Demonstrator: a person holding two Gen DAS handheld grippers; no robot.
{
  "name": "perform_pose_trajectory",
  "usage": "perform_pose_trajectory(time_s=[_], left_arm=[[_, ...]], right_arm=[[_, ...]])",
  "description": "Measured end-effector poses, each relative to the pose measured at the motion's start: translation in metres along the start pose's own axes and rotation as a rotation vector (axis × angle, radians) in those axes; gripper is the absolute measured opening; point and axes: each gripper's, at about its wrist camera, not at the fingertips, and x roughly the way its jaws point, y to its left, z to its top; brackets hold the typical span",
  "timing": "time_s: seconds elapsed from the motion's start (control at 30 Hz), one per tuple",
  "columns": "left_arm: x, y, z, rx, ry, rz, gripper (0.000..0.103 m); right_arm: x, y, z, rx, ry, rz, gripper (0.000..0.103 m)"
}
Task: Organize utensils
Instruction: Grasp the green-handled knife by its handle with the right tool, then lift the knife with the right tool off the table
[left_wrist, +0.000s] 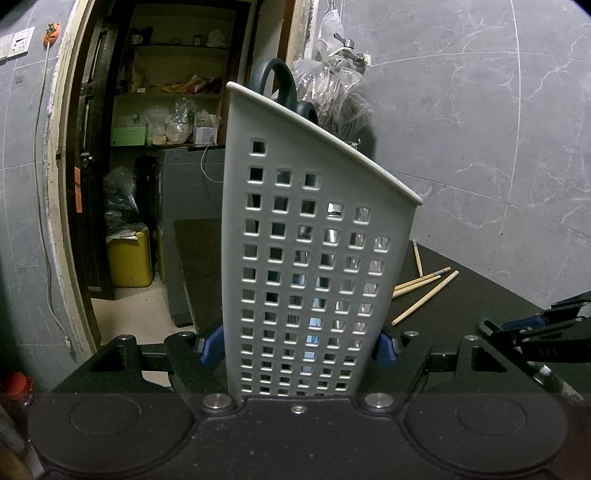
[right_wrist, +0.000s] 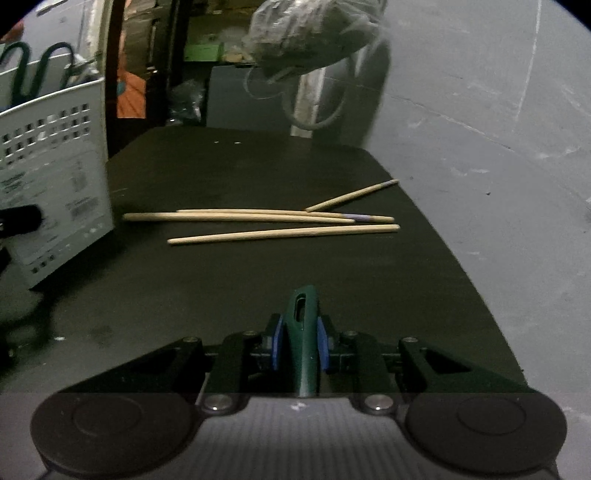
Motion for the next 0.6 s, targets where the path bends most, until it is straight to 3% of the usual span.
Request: perform_pose_trajectory(time_s=[0.33,0.47,0.6], left_arm=[[0.0,0.0,0.0,0.0,0.0,-0.001,0.077],[0.0,0.0,0.0,0.0,0.0,0.0,0.077],[0.0,0.0,0.0,0.0,0.0,0.0,0.077]], right_arm=[[-0.001,-0.004,0.0,0.015,0.008,0.033,0.025],[-0.001,-0.01,0.001,0.039,0.018,0.056,0.042],[-0.002,-0.01,0.001,0.042,0.023,0.064,0.047]])
